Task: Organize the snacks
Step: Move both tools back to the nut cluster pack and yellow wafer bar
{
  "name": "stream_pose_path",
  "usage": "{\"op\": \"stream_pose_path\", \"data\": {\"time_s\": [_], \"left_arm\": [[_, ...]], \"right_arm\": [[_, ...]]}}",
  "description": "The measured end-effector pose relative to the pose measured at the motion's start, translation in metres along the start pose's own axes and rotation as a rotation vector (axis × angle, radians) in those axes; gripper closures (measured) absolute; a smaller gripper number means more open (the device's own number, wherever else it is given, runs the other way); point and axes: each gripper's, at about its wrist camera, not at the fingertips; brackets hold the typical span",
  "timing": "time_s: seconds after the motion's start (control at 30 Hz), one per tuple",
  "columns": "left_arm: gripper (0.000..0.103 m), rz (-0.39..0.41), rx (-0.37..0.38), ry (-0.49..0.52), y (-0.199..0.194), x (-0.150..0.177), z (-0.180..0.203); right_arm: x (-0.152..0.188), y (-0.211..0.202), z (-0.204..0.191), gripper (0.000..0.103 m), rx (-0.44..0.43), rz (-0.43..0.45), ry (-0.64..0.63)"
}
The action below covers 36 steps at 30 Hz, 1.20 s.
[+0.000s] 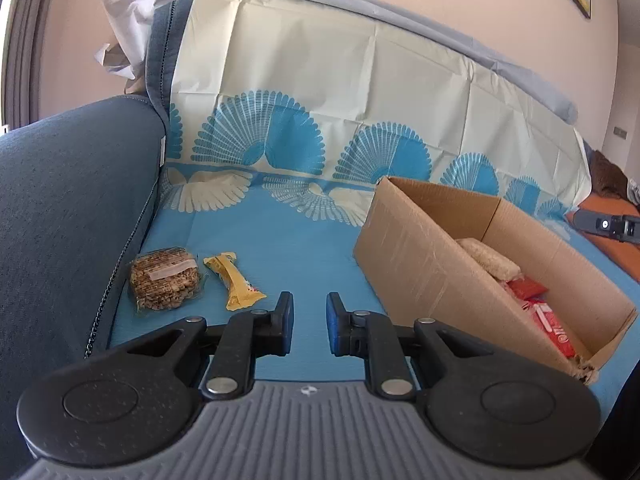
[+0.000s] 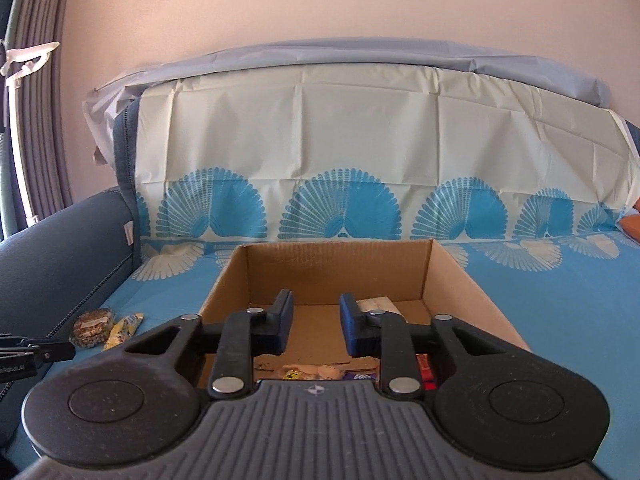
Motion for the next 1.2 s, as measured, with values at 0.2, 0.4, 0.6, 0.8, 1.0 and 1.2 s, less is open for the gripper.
{"op": "stream_pose_path", "data": {"time_s": [0.2, 0.4, 0.6, 0.8, 1.0, 1.2], "left_arm": [[0.084, -0.008, 0.013, -0.082, -0.001, -0.003, -0.013], [0.084, -0.012, 0.014, -0.099, -0.002, -0.004, -0.018], [0.083, 0.009, -0.009, -0.142, -0.002, -0.003, -0.023], [0.083, 0.021, 0.040, -0.264, -0.003, -0.003, -0.045], [0.083, 0.045, 0.056, -0.393, -0.005, -0.001, -0.067], [0.083, 0.089, 0.046, -0.492, -0.011, 0.004, -0.084]], "right_arm": [[0.003, -0.005, -0.030, 0.085, -0.049, 0.009, -0.111], [0.005, -0.004, -0.042, 0.084, -0.081, -0.034, -0.170], [-0.014, -0.006, -0.065, 0.084, -0.182, -0.118, -0.162], [-0.061, 0.016, -0.113, 0.084, -0.338, -0.170, -0.133], [-0.089, 0.086, -0.163, 0.077, -0.372, -0.353, -0.156], [-0.080, 0.145, -0.206, 0.058, -0.368, -0.471, -0.170]]}}
Point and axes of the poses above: each gripper's, at about its wrist camera, not at the fingertips, and y roughly the way its jaws point, z to its right, x to its underside, and after that the axes turned 15 degrees about -z, right-handed
